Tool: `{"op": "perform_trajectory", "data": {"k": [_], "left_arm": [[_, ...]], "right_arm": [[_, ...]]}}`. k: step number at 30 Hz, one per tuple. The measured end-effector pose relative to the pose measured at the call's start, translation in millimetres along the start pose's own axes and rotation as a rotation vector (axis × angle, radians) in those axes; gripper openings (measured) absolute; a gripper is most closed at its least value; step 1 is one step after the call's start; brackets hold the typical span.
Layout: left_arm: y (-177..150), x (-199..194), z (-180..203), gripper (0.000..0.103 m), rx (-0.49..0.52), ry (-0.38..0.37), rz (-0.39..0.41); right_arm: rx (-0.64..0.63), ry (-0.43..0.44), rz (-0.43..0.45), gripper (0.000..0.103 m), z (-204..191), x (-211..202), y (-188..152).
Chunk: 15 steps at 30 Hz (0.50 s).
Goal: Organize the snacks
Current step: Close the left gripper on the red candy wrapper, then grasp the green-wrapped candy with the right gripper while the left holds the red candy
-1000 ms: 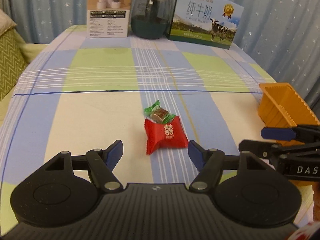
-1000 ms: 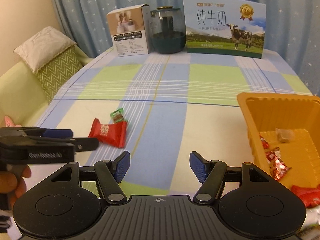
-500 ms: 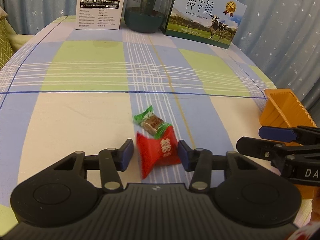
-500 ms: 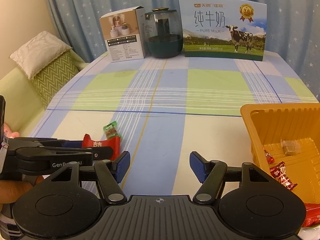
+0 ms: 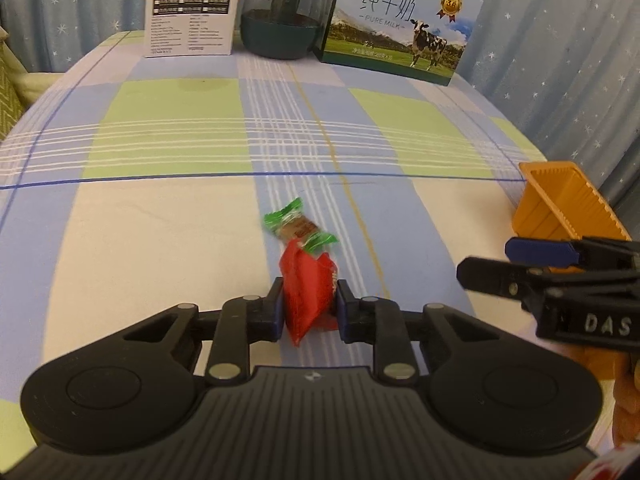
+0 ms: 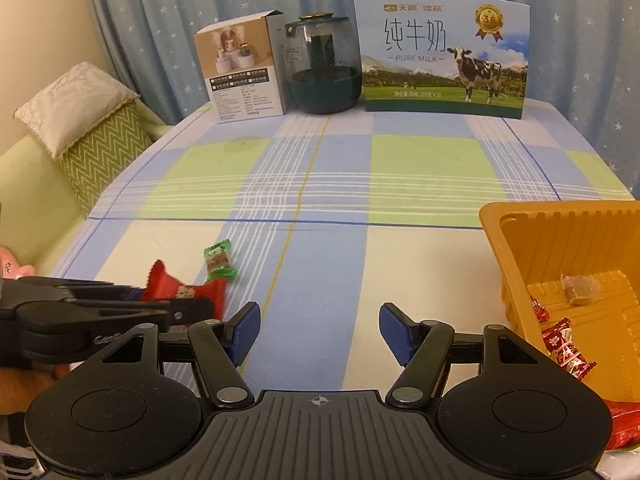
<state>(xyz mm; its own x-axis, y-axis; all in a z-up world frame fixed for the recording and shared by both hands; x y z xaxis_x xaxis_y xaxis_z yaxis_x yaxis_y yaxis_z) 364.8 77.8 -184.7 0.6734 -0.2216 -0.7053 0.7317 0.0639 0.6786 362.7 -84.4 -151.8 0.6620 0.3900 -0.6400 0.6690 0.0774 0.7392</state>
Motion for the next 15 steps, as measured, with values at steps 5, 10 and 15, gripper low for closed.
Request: {"op": "perform_trajectory", "data": {"k": [5,10,15], "left_arm": [[1.6,-29.4,-18.1,0.020,-0.003,0.053,0.038],[8.4,-40.3,-45.3,0.020,-0.040,0.125,0.082],[13.9,-42.0,-54.3,0.020,-0.053,0.146,0.098]], "right_arm": [[-0.031,0.036,0.007,0.067,-11.7,6.4,0.5],[-0.075,0.104,0.032,0.067,-34.3,20.8,2.7],[-0.134,0.150,0.071,0.059,-55.2,38.5,6.3]]}}
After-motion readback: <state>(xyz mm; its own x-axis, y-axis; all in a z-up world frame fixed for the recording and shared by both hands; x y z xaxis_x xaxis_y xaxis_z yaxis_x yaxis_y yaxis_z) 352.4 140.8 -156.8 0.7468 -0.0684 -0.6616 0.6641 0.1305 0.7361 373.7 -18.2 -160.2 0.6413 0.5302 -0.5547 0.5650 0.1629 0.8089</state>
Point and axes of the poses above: each gripper's, at about its wrist camera, not at the fingertips, and x roughly the way its jaws point, z to its right, y to its top, the point moved 6 cm from there along x, roughly the way its jaws point, and after that the axes turned 5 degrees about z, right-handed, at the moved point
